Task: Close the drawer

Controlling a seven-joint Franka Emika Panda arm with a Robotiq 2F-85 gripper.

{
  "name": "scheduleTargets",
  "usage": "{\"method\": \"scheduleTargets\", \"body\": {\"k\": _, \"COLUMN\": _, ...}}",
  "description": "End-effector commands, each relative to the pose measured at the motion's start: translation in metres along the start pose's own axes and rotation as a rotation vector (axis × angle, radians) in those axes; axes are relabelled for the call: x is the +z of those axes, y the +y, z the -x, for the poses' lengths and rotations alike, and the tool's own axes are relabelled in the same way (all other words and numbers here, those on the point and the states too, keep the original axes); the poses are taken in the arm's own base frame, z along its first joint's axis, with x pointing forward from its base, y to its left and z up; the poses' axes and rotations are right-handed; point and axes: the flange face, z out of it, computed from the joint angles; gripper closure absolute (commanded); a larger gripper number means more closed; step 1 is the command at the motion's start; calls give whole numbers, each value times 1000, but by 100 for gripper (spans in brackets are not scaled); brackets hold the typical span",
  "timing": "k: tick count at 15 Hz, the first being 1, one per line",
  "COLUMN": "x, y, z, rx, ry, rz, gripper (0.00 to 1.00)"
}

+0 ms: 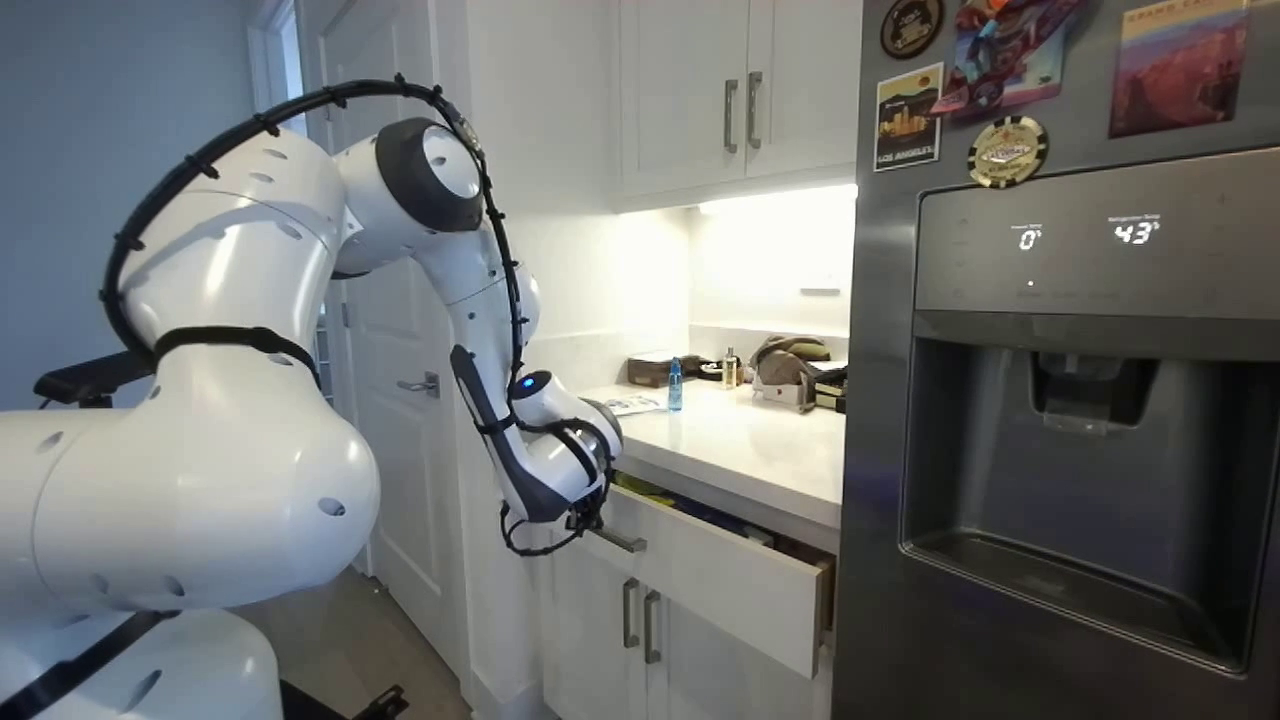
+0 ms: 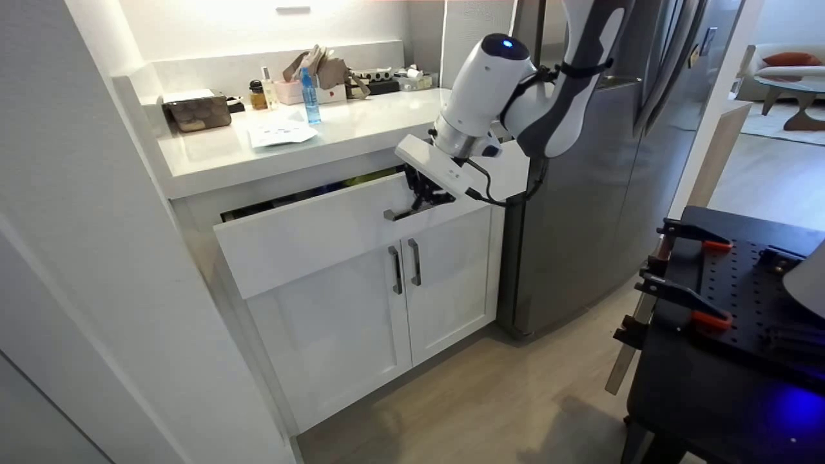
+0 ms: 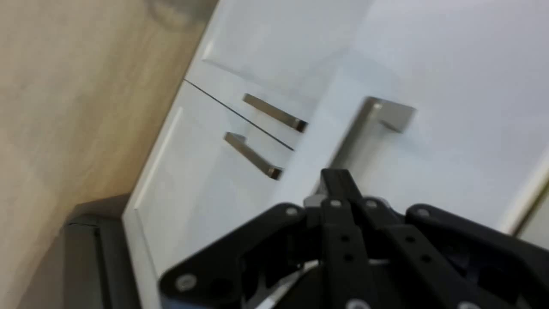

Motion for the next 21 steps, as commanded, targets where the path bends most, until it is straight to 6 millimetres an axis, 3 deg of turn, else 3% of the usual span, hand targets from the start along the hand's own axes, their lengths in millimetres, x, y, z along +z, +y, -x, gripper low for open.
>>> {"method": "scheduleTargets", "body": {"k": 1, "x": 8, "y": -56, "z": -12, "rx": -18, "ry": 35, "rz": -118, "gripper": 100}}
{"method": "scheduleTargets", "body": {"k": 4, "x": 22, "y": -61, "z": -17, "rx": -17, "ry": 54, "rz": -130, "gripper": 100}}
{"method": "scheduleTargets", "body": {"k": 9, "x": 38, "y": -89, "z": -26, "rx": -28, "ry": 127, "rz": -193, "gripper": 100}}
{"method": "scheduleTargets", "body": {"k": 11, "x": 42, "y": -102, "z": -22, "rx": -64, "ry": 169, "rz": -242, "gripper": 100}}
{"method": "scheduleTargets", "body": {"k": 16, "x": 54, "y": -99, "z": -22, "rx": -44, "ry": 268, "rz": -268, "gripper": 100}}
{"method": "scheduleTargets", "body": {"k": 21, "x": 55, "y": -80, "z": -26, "rx": 2, "ry": 278, "rz": -223, "gripper": 100}}
